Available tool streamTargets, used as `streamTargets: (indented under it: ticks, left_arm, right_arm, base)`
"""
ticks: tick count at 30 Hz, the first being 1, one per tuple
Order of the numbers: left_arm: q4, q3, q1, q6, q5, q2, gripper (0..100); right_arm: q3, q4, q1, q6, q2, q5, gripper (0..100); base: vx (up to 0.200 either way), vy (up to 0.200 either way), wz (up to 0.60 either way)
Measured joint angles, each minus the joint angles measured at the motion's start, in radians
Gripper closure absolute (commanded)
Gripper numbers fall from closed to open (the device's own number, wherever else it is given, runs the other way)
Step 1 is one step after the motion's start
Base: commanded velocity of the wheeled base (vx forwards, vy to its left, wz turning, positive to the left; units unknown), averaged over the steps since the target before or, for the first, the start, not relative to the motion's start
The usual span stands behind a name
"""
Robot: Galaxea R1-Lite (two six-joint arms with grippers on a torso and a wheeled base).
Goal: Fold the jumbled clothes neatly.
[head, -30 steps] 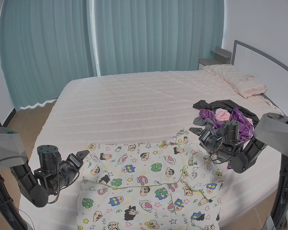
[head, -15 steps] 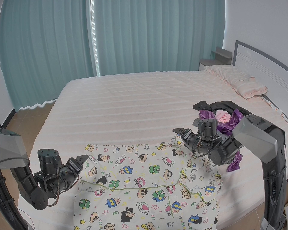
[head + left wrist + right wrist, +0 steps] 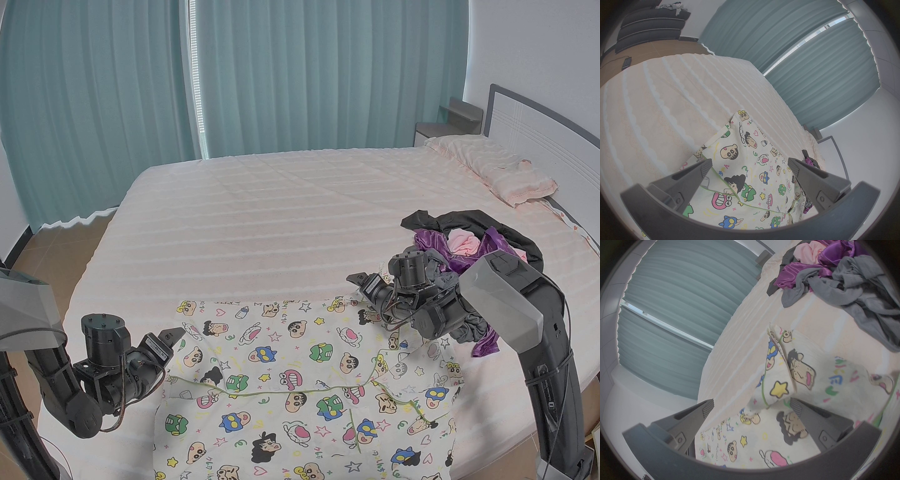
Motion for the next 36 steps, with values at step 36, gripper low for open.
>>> streamTargets:
  ticks: [36]
  left_arm:
    - [0.0,0.002,0.009,-0.002,0.0,0.03,0]
  right_arm:
    - [-0.208,-0.152,0.048,-0.019,0.156,-0.131,0]
  base:
    - [0.0,0.0,0.0]
